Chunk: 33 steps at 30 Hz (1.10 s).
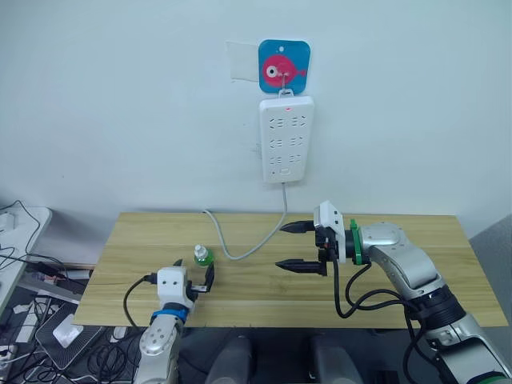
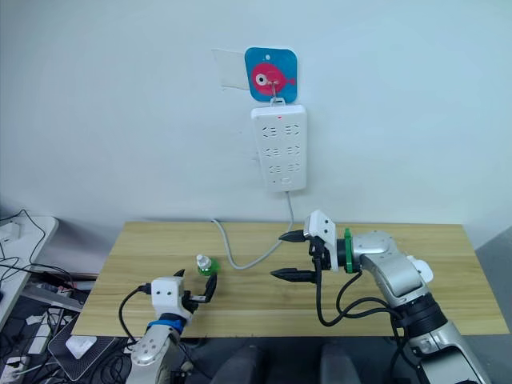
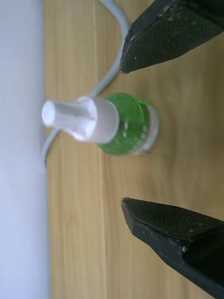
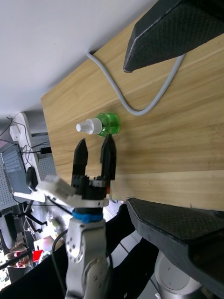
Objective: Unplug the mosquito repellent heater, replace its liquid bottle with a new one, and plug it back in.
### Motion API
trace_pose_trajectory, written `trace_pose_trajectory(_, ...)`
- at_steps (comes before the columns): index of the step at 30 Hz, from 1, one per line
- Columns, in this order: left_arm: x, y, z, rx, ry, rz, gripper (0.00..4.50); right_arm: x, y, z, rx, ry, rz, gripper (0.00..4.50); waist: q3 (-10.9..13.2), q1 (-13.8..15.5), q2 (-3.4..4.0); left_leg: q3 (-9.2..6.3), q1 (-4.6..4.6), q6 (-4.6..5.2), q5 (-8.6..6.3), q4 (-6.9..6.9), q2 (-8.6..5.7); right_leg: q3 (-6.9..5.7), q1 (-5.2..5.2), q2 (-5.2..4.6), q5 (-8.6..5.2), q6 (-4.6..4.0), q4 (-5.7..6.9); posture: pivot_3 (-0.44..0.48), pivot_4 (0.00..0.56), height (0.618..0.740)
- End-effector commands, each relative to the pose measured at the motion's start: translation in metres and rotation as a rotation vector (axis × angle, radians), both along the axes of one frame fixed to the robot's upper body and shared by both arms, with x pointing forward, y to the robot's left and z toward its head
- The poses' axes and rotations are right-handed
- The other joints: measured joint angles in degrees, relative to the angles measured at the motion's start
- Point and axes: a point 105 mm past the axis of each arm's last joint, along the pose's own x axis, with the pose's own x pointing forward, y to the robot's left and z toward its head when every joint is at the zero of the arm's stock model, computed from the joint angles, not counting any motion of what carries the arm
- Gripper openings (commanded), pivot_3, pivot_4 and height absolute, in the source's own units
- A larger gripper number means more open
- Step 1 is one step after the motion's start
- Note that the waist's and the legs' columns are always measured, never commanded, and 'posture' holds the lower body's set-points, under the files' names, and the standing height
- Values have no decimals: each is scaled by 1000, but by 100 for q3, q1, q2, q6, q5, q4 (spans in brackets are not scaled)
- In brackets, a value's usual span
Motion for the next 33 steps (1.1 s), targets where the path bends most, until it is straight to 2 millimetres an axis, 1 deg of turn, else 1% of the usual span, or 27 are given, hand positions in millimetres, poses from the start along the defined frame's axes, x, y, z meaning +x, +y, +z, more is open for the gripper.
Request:
trace_pose_trajectory(1, 6, 2, -2, 20, -14, -3, 4500, 1, -1, 12, 6, -55, -11, 4481, 0, -2, 0, 0, 0, -1, -1, 0, 0, 0, -1, 0, 0, 0, -1, 70, 200, 740)
trace_pose_trajectory(4, 13, 4, -4, 36, -9, 5, 4500, 1, -2, 12, 2, -54, -22, 4481, 0, -4, -1, -2, -1, -3, -2, 0, 0, -1, -1, 0, 0, 0, 0, 59, 201, 740)
trace_pose_trajectory(9, 17, 8, -4, 44, -12, 12, 4500, 3, -3, 16, 10, -55, -52, 4481, 0, -16, -1, -3, -1, -4, -3, -1, 1, -1, -3, 0, 0, 0, 0, 46, 204, 740)
trace_pose_trajectory(12, 17, 6, -5, 38, -14, -2, 3945, 2, -2, 17, 14, -51, -65, 4500, 0, -15, -1, -3, -1, -5, -3, -1, 1, -1, -3, 0, 0, 0, 0, 44, 204, 740)
trace_pose_trajectory(17, 17, 3, -6, 26, -10, -9, 2347, -3, 2, 19, 19, -45, -67, 4500, 0, -17, -1, -4, -1, -5, -4, -1, 2, -1, -3, 0, 0, 0, -1, 49, 205, 740)
trace_pose_trajectory(18, 17, 3, -6, 23, -10, -7, 2205, -4, 3, 20, 22, -40, -69, 4500, 0, -17, -1, -5, -1, -5, -4, -1, 2, -1, -3, 0, 0, 0, 0, 52, 206, 740)
trace_pose_trajectory(22, 19, 4, -2, 22, -25, -1, 2205, -8, 1, 23, 21, -32, -76, 4500, 0, -14, -1, -6, -1, -6, -4, -1, 2, -3, -2, 0, 0, 0, 0, 59, 208, 740)
trace_pose_trajectory(24, 20, 2, 4, 30, -46, -13, 2205, -8, 0, 26, 21, -31, -84, 4500, 1, -14, -2, -6, -2, -6, -4, -1, 1, -2, -2, 0, 0, 0, -1, 60, 210, 740)
trace_pose_trajectory(26, 19, -11, 20, 91, -81, -117, 2205, -6, -2, 34, 35, -46, -97, 4500, 3, -16, -4, -7, -3, -6, -4, -1, 2, -2, -3, 0, 0, 0, -1, 59, 213, 740)
trace_pose_trajectory(29, 13, -33, 44, 197, -117, -310, 2205, -7, -2, 44, 51, -55, -90, 4500, 10, -27, -8, -8, -5, -7, -5, -6, 5, -3, -4, 0, 0, 0, -2, 59, 217, 740)
trace_pose_trajectory(33, -3, -69, 83, 225, -103, -660, 2205, -9, 1, 51, 60, -65, -69, 4500, 14, -46, -2, -12, -5, -7, -5, -8, 7, -7, -2, 1, -2, -2, -1, 54, 216, 740)
